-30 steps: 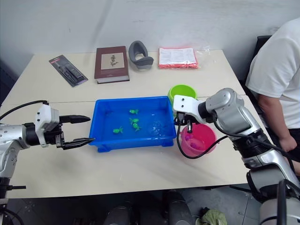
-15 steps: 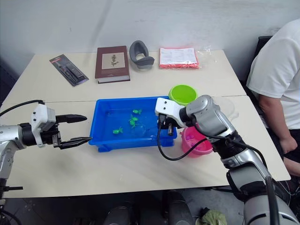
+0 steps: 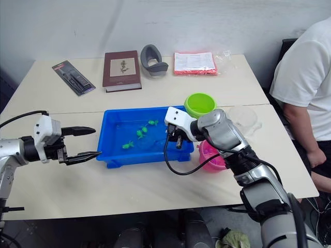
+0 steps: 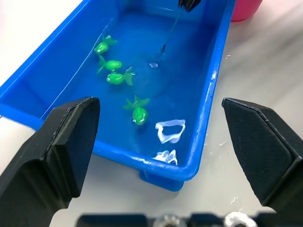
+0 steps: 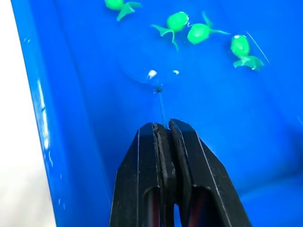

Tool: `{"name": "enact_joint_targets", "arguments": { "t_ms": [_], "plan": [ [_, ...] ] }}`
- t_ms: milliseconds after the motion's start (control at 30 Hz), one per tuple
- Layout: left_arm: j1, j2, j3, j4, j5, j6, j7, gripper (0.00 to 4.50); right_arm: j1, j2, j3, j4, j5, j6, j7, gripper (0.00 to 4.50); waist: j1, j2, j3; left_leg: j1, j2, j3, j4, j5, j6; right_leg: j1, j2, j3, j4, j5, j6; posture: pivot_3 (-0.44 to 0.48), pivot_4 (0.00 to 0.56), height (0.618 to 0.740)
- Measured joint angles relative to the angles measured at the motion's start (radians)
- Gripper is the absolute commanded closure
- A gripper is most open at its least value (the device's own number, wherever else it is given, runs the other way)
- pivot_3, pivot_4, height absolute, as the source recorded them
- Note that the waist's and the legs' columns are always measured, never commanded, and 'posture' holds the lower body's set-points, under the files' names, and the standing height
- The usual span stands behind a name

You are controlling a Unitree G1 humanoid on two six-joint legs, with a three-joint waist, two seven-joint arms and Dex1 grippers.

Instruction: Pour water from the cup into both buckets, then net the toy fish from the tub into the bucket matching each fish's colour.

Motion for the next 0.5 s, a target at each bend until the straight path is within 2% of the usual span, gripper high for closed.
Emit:
{"name": "enact_joint_targets", "arguments": {
  "t_ms": [500],
  "plan": [
    [0.110,0.005,0.099,-0.010,-0.007,0.040,0.034,0.06,-0.006,0.122,-0.033,0.076,0.013,-0.028,-0.161,4.50,-0.018,0.000,0.000,-0.001,0.000,-0.001,-0.001,0.000,0.000,0.000,0.000,-0.001,0.000,0.000,0.000,0.000,0.150,0.740]
  ]
}}
